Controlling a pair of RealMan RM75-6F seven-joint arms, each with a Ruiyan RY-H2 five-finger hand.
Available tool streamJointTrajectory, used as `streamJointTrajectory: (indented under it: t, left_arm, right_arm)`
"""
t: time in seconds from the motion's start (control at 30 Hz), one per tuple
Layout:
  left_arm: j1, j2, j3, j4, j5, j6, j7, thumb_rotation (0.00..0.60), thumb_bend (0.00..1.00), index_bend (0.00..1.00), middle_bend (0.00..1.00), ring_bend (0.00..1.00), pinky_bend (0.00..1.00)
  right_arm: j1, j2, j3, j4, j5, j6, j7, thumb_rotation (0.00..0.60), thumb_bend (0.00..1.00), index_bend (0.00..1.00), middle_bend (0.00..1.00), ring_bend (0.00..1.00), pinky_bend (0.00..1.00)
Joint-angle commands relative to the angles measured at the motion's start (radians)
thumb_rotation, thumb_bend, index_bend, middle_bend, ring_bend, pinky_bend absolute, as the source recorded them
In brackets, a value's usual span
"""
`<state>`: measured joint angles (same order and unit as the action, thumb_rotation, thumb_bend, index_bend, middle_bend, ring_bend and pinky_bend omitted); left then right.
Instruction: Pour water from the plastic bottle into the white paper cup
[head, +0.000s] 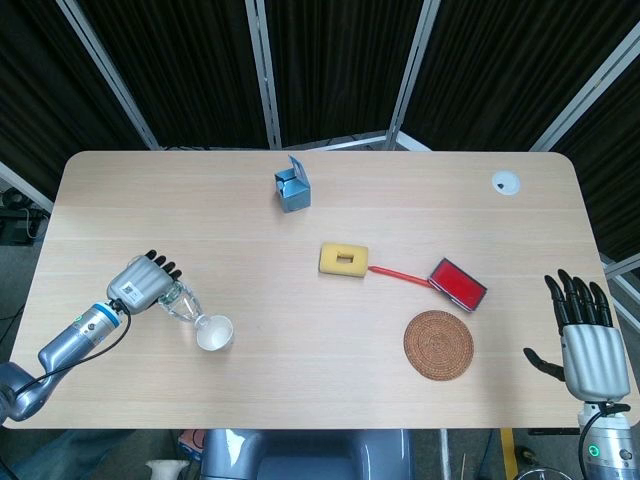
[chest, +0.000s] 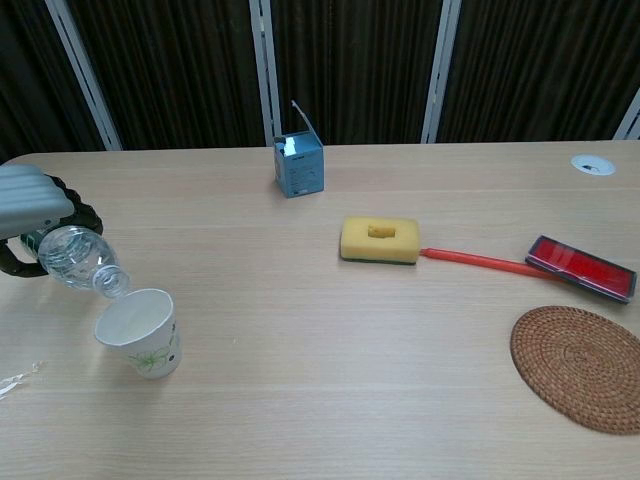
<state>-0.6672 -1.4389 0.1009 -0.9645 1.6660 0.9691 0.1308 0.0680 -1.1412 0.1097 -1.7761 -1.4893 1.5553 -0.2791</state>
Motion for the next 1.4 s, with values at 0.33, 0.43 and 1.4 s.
streamJointTrajectory:
  t: [0.33, 0.43, 1.4]
  left_arm:
    - [0.006, 0.005, 0.009, 0.026, 0.016, 0.032, 0.034, 0.600, 0.58, 0.66, 0.55, 0.37, 0.40]
    - [0.008, 0.004, 0.012, 0.029, 0.019, 0.039, 0.035, 0.600, 0.58, 0.66, 0.55, 0.37, 0.40]
    - [0.009, 0.000, 0.016, 0.042, 0.030, 0.065, 0.053, 0.600, 0.57, 0.66, 0.55, 0.37, 0.40]
  right_arm:
    - [-0.001, 0.000, -0.002, -0.002, -0.002, 0.002, -0.003, 0.600, 0.00, 0.00, 0.00, 0.00, 0.00]
    - [-0.001, 0.000, -0.001, -0.002, -0.003, 0.003, -0.003, 0.600, 0.00, 0.00, 0.00, 0.00, 0.00]
    - [-0.001, -0.002, -0.002, -0.001, -0.001, 0.002, -0.009, 0.600, 0.00, 0.00, 0.00, 0.00, 0.00]
